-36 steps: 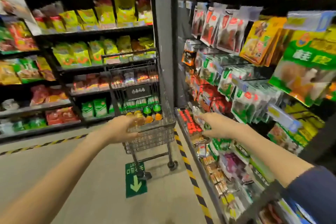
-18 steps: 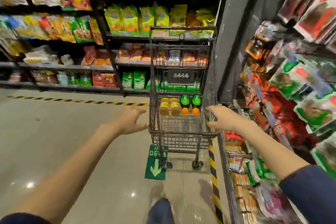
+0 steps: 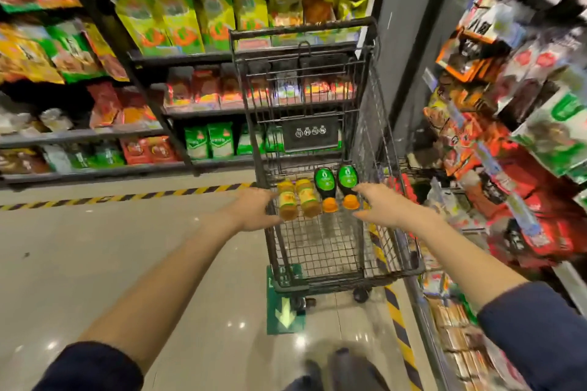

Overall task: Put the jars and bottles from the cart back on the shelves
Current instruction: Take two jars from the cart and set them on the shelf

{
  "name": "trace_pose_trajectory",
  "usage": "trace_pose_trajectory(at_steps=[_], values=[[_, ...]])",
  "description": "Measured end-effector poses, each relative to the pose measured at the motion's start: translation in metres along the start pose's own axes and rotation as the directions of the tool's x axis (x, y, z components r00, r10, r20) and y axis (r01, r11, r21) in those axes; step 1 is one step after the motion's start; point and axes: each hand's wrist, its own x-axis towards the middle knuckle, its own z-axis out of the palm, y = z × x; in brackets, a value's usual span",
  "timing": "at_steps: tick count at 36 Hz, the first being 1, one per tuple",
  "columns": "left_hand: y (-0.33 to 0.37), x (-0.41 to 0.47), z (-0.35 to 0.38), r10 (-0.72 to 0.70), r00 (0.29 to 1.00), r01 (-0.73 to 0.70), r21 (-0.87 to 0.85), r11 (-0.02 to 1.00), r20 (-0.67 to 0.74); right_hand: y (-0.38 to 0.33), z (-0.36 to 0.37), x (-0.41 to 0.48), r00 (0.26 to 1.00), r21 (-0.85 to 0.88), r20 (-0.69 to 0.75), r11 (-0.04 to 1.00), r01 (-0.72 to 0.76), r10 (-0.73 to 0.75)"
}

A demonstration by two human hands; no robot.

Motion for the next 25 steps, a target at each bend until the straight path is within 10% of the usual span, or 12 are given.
trace_pose_trajectory(at_steps=[10,25], values=[[-0.017,0.111,0.030,-0.035,0.995,0.063,-0.303,0.951,0.098,0.024,0.007,0.112,0.993,0.230,0.112,0.971,-0.064,0.039],[-0.056,0.284,0.137,-0.440,0.844,0.536,-0.539,0.650,0.308,0.083,0.069,0.300,0.898,0.359,0.440,0.913,-0.196,0.020]])
